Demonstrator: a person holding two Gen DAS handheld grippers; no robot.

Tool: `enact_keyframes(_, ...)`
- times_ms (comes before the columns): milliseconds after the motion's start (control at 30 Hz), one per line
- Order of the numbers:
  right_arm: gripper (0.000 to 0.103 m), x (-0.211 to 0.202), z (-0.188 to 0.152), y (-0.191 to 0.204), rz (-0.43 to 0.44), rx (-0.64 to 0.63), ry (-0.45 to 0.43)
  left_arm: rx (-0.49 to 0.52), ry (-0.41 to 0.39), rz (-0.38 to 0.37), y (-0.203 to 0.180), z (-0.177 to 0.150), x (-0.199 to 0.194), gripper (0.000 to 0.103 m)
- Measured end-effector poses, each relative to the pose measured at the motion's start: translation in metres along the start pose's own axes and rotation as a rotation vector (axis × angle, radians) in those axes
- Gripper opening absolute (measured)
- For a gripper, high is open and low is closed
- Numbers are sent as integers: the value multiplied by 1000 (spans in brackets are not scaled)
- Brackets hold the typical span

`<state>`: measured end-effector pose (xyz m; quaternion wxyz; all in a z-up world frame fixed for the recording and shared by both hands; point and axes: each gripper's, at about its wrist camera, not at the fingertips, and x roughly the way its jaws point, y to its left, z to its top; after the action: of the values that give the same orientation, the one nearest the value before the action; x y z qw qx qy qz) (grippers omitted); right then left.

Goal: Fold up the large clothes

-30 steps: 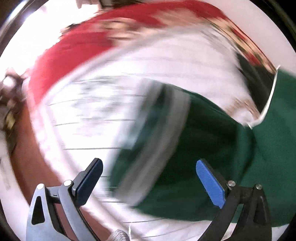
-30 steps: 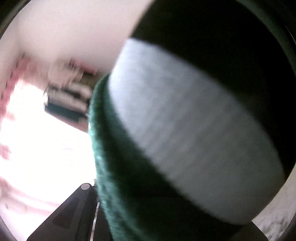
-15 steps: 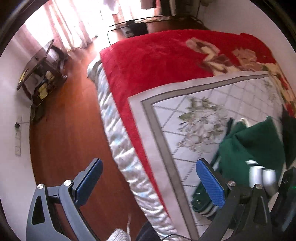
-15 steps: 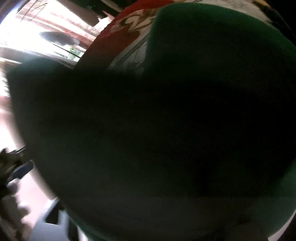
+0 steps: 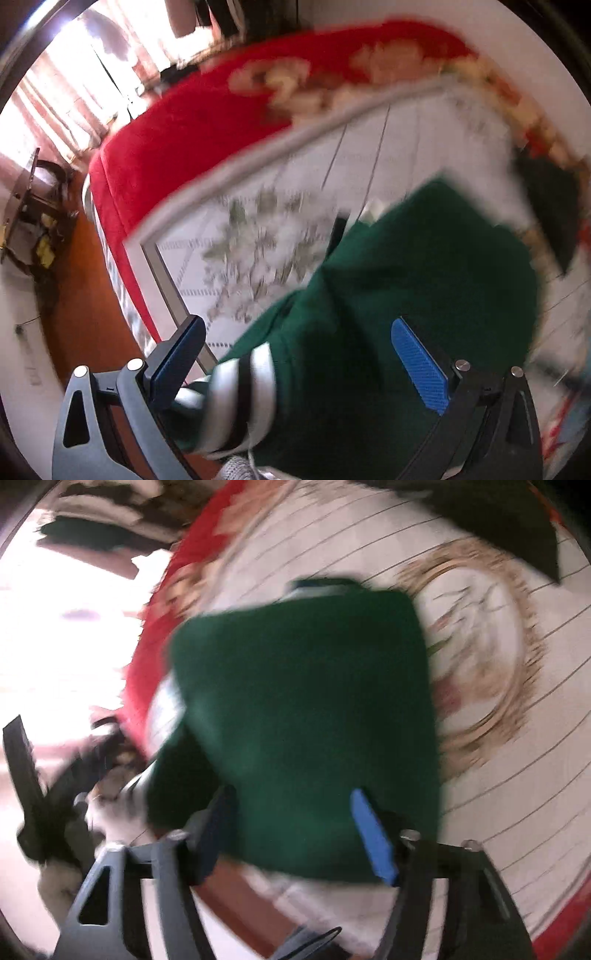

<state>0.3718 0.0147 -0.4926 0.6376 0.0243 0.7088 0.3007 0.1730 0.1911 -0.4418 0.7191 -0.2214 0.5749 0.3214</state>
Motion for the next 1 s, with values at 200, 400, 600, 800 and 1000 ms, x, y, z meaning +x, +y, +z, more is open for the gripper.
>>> enact_keyframes(200,41,52,43,-9,-178,-58,94,-40,108,14,17,0,67,103)
enact_keyframes(400,44,90,48,12,-294,-79,135,-58,134,-6,27,16,80,103)
enact_keyframes(600,81,10,19,-64,86,49,-9,-29,25,-20,31,19,32,103)
enact_keyframes(800,87,91,-8,-147,334,163,157,-49,31,-46,36,8,26,103)
enact_keyframes(1000,68,104,-6,-148,467,134,112,5,14,-11,23,3,18,103)
